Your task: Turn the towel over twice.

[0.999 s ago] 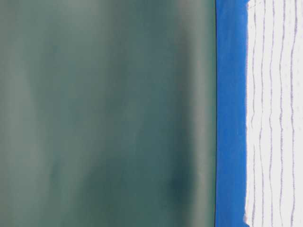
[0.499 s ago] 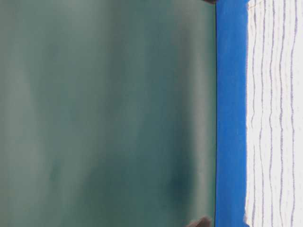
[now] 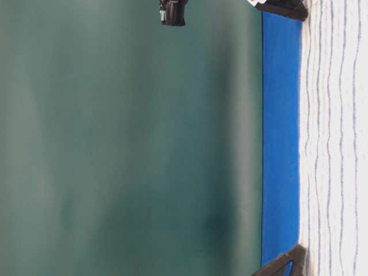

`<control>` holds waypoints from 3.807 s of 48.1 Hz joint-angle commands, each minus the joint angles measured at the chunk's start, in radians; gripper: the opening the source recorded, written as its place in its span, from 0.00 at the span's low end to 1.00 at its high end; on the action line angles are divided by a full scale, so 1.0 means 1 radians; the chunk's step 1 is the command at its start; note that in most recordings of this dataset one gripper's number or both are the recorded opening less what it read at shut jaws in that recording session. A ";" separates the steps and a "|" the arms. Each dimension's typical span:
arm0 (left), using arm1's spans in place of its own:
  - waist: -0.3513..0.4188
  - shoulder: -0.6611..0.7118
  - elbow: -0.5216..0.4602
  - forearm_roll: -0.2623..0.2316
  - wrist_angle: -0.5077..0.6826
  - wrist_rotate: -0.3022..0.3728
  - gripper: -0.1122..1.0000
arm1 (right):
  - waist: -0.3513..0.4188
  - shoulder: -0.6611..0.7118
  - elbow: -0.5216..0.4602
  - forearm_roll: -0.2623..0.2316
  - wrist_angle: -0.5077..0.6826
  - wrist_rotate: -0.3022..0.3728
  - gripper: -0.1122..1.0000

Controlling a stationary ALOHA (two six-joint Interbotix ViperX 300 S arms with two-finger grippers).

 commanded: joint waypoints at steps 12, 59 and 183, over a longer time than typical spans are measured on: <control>0.020 0.015 -0.018 0.000 -0.003 0.002 0.89 | -0.003 0.005 0.008 0.002 0.000 0.002 0.68; 0.055 -0.166 -0.054 0.002 0.261 0.061 0.12 | -0.071 -0.089 -0.043 -0.017 0.015 -0.005 0.13; -0.680 -0.239 -0.011 -0.002 0.428 -0.192 0.12 | 0.859 -0.221 0.028 0.129 0.380 0.555 0.13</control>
